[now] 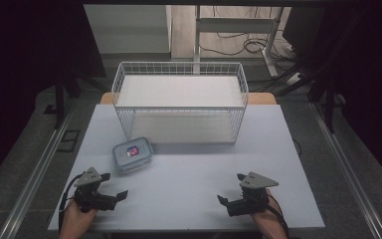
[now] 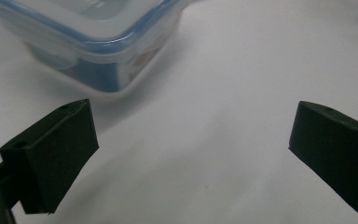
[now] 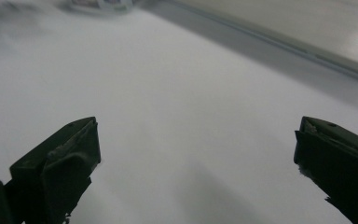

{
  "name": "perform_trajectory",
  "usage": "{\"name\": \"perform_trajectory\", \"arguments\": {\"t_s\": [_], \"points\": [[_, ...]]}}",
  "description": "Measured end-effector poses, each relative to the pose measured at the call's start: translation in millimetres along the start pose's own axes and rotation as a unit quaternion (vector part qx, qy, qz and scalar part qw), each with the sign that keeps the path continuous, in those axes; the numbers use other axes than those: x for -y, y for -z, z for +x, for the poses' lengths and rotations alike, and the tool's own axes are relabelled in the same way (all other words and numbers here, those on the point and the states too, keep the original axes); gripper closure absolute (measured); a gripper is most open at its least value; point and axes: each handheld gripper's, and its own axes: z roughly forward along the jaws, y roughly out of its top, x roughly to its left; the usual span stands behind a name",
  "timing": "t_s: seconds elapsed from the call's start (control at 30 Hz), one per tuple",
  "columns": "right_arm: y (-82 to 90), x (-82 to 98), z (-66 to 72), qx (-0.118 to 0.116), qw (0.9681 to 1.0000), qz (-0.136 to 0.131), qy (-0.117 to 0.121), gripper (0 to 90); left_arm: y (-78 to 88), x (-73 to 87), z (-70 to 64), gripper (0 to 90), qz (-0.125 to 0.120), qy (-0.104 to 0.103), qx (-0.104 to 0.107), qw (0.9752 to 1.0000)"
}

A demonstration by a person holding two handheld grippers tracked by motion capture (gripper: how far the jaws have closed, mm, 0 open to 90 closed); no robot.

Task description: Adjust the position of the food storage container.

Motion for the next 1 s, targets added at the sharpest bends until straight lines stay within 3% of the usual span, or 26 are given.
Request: {"name": "perform_trajectory", "arguments": {"t_s": [0.07, 0.1, 0.2, 0.27, 0.4, 0.5, 0.57, 0.6, 0.83, 1.0], "points": [[-8.9, -1.7, 0.0, -0.008, 1.0000, -0.003, -0.002, 0.0, -1.5, 1.6, 0.5, 1.2, 0.016, 0.004, -0.011, 0.9998], [-12.3, -0.7, -1.3, -0.024, 0.9997, 0.002, -0.009, 0.0, -1.5, 1.6, 0.5, 1.4, 0.016, 0.004, -0.011, 0.9998], [-12.8, 1.5, -7.2, -0.041, 0.9987, 0.012, -0.025, 1.2, 0.3, 1.2, -0.1, 1.9, 0.012, 0.003, -0.020, 0.9997], [-9.5, 1.5, -12.4, -0.047, 0.9983, 0.002, -0.035, 1.2, -0.2, 0.9, -1.5, 2.3, 0.013, -0.004, -0.027, 0.9995], [-5.7, 1.6, -17.7, -0.039, 0.9984, -0.008, -0.040, 1.2, -0.8, 1.1, -2.2, 2.3, 0.019, -0.008, -0.031, 0.9993], [-6.0, 1.6, -20.7, -0.031, 0.9984, -0.009, -0.046, 1.2, -0.9, 1.2, -1.3, 2.2, 0.031, 0.003, -0.033, 0.9990], [-7.1, 1.6, -20.6, -0.025, 0.9987, -0.002, -0.043, 1.2, -0.3, 1.0, 0.8, 2.2, 0.032, 0.014, -0.033, 0.9988], [-8.5, 1.8, -19.7, -0.025, 0.9988, 0.002, -0.042, 1.2, 1.4, 0.3, 2.8, 2.5, 0.026, 0.023, -0.022, 0.9992], [-10.5, 2.3, -18.8, -0.014, 0.9992, 0.015, -0.035, 1.2, 3.8, -9.4, 4.3, 8.0, 0.022, 0.031, -0.032, 0.9988], [-11.5, 2.0, -18.1, -0.010, 0.9992, 0.021, -0.034, 1.2, 11.8, -30.7, 21.1, 41.7, -0.011, 0.057, -0.028, 0.9979]]}}
